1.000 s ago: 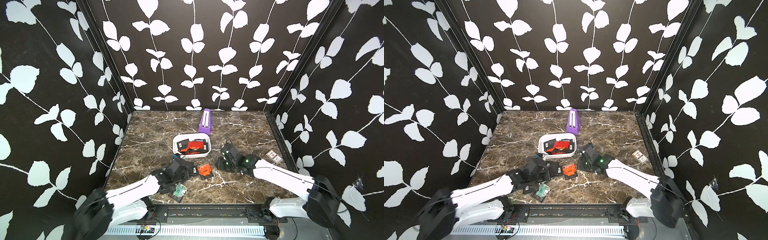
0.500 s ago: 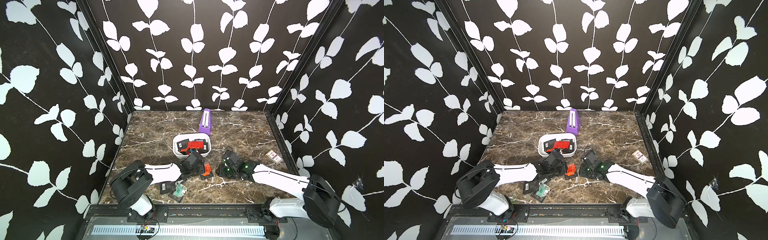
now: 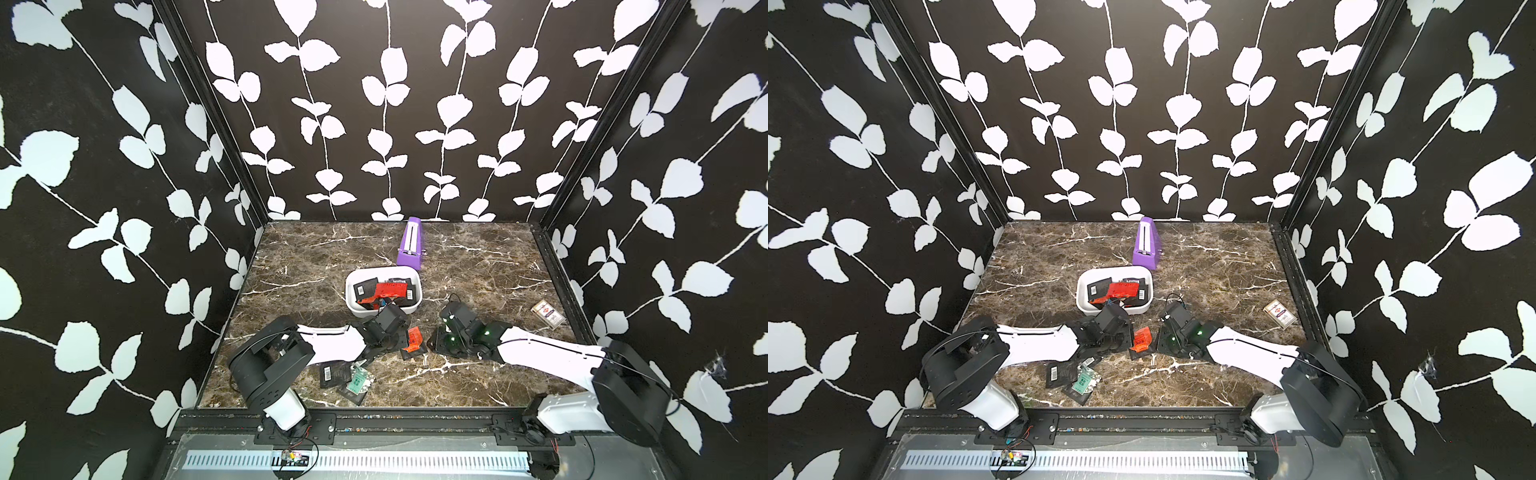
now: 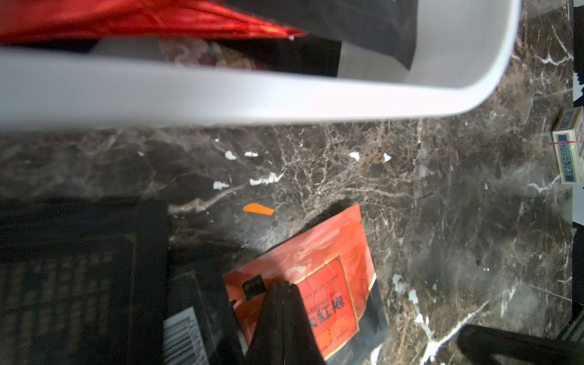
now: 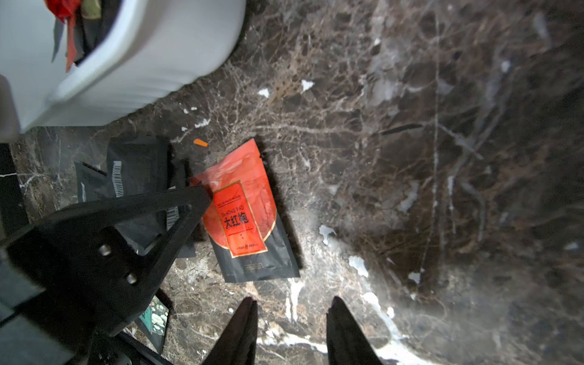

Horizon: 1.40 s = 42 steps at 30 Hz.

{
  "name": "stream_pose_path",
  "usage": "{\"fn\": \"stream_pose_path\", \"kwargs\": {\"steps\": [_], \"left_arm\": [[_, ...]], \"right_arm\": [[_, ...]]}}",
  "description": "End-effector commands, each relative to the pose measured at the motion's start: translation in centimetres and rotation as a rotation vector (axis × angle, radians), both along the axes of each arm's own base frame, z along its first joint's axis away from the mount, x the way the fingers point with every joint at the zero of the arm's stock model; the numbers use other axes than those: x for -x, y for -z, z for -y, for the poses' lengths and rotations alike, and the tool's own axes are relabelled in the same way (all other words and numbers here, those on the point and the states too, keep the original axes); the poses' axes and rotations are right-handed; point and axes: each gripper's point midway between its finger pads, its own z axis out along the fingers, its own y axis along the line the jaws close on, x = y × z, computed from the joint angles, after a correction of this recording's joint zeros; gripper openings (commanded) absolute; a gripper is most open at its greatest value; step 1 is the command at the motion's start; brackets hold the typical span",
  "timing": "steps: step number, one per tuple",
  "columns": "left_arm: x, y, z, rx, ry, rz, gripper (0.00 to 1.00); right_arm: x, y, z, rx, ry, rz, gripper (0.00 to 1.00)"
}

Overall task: Put the tea bags into the storage box
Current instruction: Pick up the tea bag from the center of the board.

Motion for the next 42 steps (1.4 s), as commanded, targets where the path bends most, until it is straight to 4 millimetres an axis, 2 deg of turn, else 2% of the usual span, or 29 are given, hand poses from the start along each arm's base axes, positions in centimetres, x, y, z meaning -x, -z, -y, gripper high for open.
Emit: {"fn": "stream_pose_path", "kwargs": {"steps": [1,16,28,34,42], "left_arm": [[0.4,1.2,-0.3,-0.018,0.003,-0.025,0.00],[2.1,3.2,-2.4,-0.094,0.010,-0.055,0.00],[2.7,3.7,-2.3,-0.111,0.025,-0.063,0.00],[2.8,3.8,-1.9,-0.114,0.033,-0.064,0.00],[2.8,3.1,-1.7,-0.109,0.036,-0.054,0.00]], "right_arm": [[0.2,0.7,-0.5,-0.011,-0.010,-0.016,0.39],[0.7,3.2,-1.2,0.026,-0.028,-0.052,0.44],[0.0,4.7,-1.6,0.025,-0.008,-0.047,0.39],[-0.3,4.9,-2.0,0.019,-0.011,-0.040,0.28],[-0.7,4.3,-2.1,0.025,-0.016,-0.021,0.02]]}}
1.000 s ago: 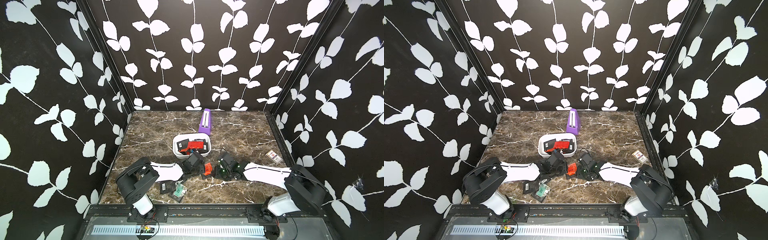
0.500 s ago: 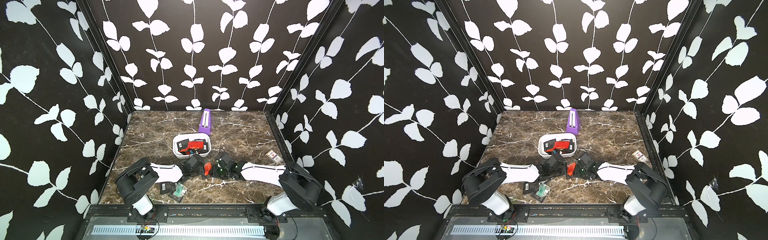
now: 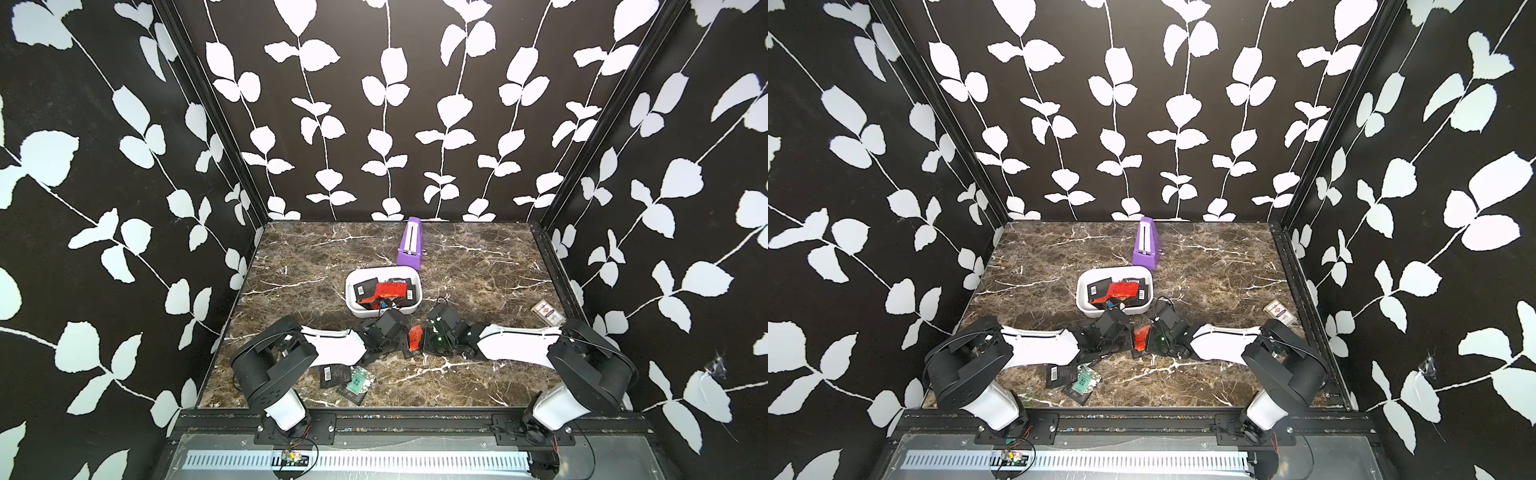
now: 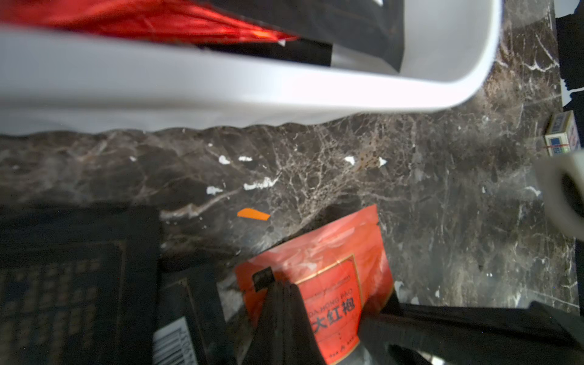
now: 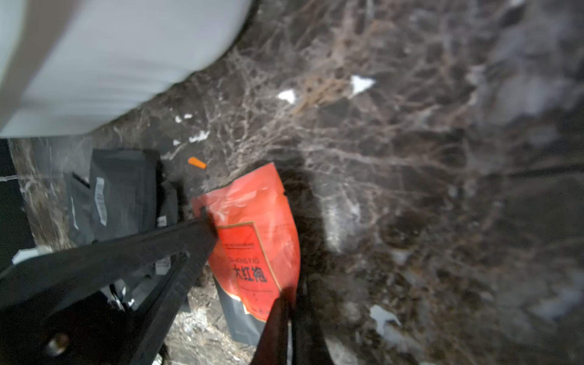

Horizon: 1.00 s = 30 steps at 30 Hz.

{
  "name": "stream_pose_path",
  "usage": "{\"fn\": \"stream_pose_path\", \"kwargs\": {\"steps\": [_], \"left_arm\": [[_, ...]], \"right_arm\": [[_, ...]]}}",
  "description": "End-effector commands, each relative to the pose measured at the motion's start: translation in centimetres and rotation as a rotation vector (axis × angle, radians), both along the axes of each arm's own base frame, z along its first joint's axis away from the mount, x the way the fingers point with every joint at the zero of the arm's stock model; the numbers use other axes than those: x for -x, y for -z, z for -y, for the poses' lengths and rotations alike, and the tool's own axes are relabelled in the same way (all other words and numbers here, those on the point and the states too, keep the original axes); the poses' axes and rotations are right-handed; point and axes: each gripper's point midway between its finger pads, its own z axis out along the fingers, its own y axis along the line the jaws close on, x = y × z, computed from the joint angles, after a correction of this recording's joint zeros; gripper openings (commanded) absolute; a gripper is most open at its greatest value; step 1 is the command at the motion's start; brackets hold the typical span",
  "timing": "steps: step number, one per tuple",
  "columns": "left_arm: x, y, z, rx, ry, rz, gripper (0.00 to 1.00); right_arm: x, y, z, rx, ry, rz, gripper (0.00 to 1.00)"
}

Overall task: Put the tea bags into the storage box
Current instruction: Pick up the tea bag from the center of the board, then place the tea bag in the storage box.

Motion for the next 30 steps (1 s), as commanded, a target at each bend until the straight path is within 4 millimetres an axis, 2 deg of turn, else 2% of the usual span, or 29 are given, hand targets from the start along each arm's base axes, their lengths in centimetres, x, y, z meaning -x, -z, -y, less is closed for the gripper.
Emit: {"fn": "stream_pose_path", "kwargs": {"steps": [1,5,9,14,17,20,23,27,30], "left_arm": [[2.3,2.4,-2.0,-0.114,0.029,-0.087,0.00],[1.8,-0.2,-1.4,-0.078,0.039,-0.047,0.00],[0.9,-5.1,-1.2,-0.045,0.036,0.037,0.00],[0.2,-10.4,-4.0,-0.047,-0.039,0.156,0.00],[0.6,-12.2,-6.5,-0.059,-0.081,0.194,0.01],[1.3,-12.8,-9.4,-0.095,-0.123,0.207,0.07],[2.2,-12.4,-12.3,-0.124,-0.177,0.205,0.13],[3.6,-11.2,-15.4,-0.134,-0.248,0.182,0.16],[4.4,-10.2,-16.7,-0.131,-0.281,0.164,0.20]], "right_arm": [[0.6,0.9,1.0,0.067,-0.006,-0.017,0.00],[0.2,-0.9,0.8,0.059,-0.009,0.015,0.00],[-0.1,-4.7,0.8,0.043,-0.014,0.079,0.00],[-0.9,-11.3,1.4,0.000,0.003,0.197,0.00],[-1.8,-15.6,1.1,-0.029,0.002,0.275,0.00],[-3.1,-18.8,-0.2,-0.041,-0.020,0.332,0.00],[-5.0,-20.3,-2.4,-0.054,-0.053,0.358,0.00],[-8.1,-20.9,-6.2,-0.091,-0.087,0.360,0.00],[-10.3,-19.8,-8.6,-0.097,-0.099,0.337,0.00]]}}
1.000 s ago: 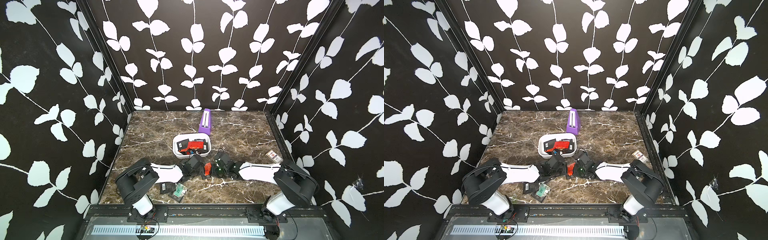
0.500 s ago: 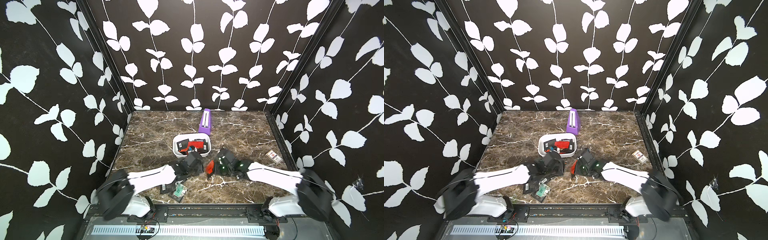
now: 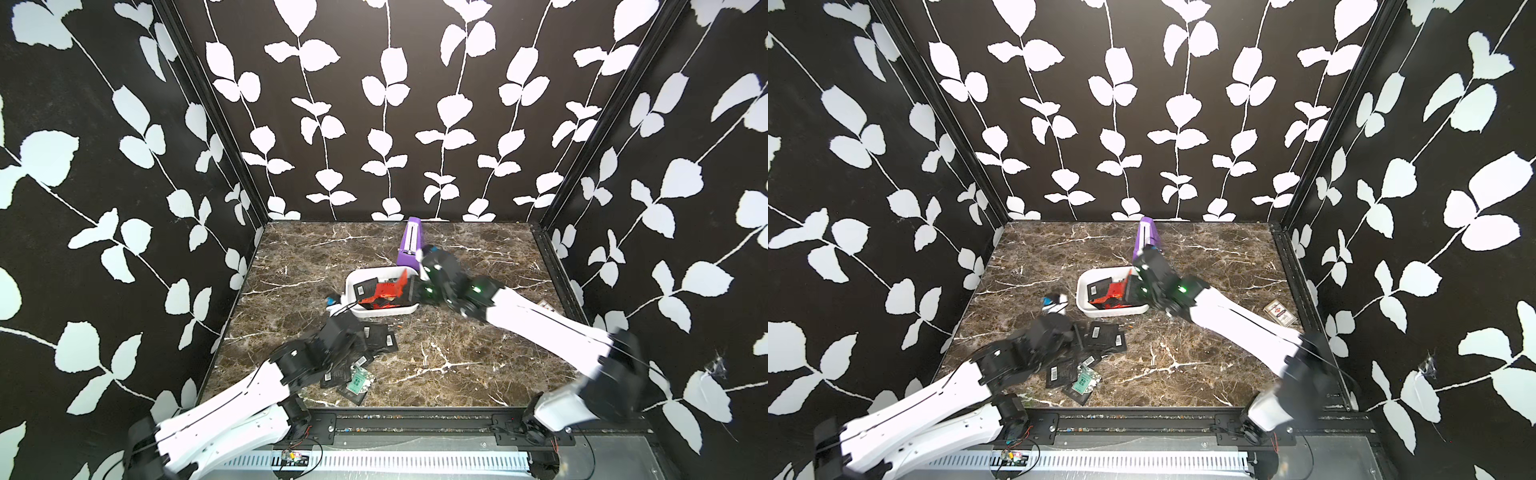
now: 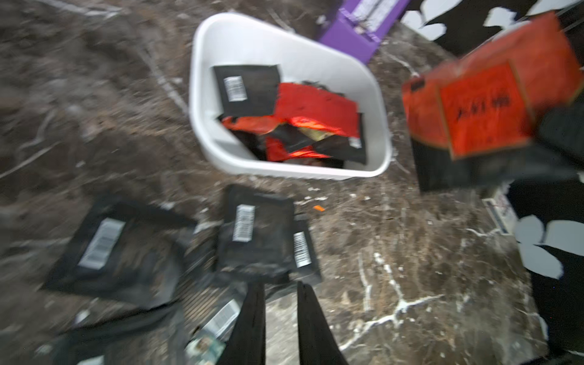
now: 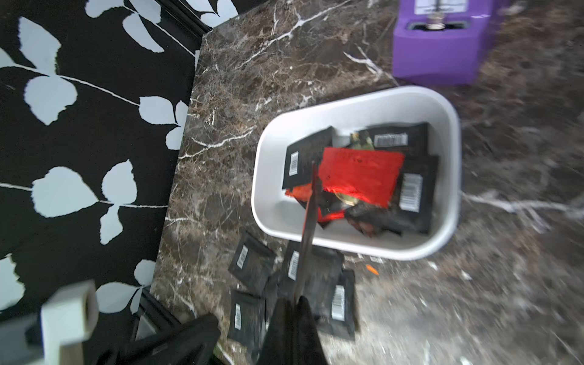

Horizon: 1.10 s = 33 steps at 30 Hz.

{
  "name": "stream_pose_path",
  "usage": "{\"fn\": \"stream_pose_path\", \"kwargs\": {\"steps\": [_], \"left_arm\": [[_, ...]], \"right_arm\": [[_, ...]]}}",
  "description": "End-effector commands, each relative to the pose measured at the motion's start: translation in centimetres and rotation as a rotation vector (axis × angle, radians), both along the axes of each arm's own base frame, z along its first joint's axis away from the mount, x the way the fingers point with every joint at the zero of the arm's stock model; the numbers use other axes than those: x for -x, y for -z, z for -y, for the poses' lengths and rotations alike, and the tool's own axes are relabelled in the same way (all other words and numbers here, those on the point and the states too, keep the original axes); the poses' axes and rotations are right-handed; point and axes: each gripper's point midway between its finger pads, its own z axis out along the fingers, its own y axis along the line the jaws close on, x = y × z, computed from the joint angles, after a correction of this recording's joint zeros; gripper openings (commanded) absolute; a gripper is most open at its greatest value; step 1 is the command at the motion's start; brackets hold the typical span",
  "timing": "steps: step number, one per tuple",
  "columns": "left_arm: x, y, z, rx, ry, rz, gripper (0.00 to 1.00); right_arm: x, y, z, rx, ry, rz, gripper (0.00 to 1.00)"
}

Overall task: Put the tea bags into the storage box
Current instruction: Place the tea bag in the storage box.

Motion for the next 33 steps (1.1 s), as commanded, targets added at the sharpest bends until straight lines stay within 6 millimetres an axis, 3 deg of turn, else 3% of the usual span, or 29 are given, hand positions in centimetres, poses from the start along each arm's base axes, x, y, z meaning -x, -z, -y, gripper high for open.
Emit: {"fn": "stream_pose_path", "kwargs": {"steps": [1,5,10,12,15,20,22,24,25,29,33], "left_arm": [[1.3,2.5,-2.8,-0.063,-0.068,-0.058,0.23],[1.5,3.1,-3.3,-0.048,-0.087,-0.064,0.28],[1.3,3.9,-3.8,-0.073,-0.118,-0.094,0.34],[1.2,4.5,-3.7,-0.062,-0.131,-0.121,0.42],[0.6,5.0,-2.8,-0.009,-0.124,-0.136,0.51],[-0.6,5.3,-1.7,0.096,-0.139,-0.131,0.52],[-1.1,5.5,-1.3,0.148,-0.142,-0.130,0.52],[-1.5,5.6,-0.7,0.206,-0.136,-0.131,0.50],[-1.9,5.7,-1.0,0.226,-0.153,-0.128,0.50],[-2.3,6.5,-1.2,0.224,-0.170,-0.159,0.46],[-2.6,7.7,-1.3,0.241,-0.180,-0.195,0.44]], "right_arm": [[-2.4,0.4,-2.4,-0.007,-0.035,-0.001,0.00],[-5.0,2.3,-3.5,0.009,-0.022,-0.028,0.00],[-7.4,4.8,-2.1,0.046,0.034,-0.066,0.00],[-7.9,5.6,-0.8,0.063,0.057,-0.084,0.10],[-7.6,5.7,1.0,0.100,0.075,-0.085,0.36],[-5.3,4.1,3.8,0.122,0.090,-0.065,0.41],[-3.7,3.8,4.3,0.090,0.084,-0.070,0.36],[-1.6,5.3,4.5,0.094,0.066,-0.103,0.23],[-0.5,4.7,4.5,0.077,0.055,-0.094,0.19],[3.3,6.7,2.5,0.076,-0.011,-0.130,0.06],[5.8,8.8,-0.5,0.099,-0.081,-0.162,0.00]]}}
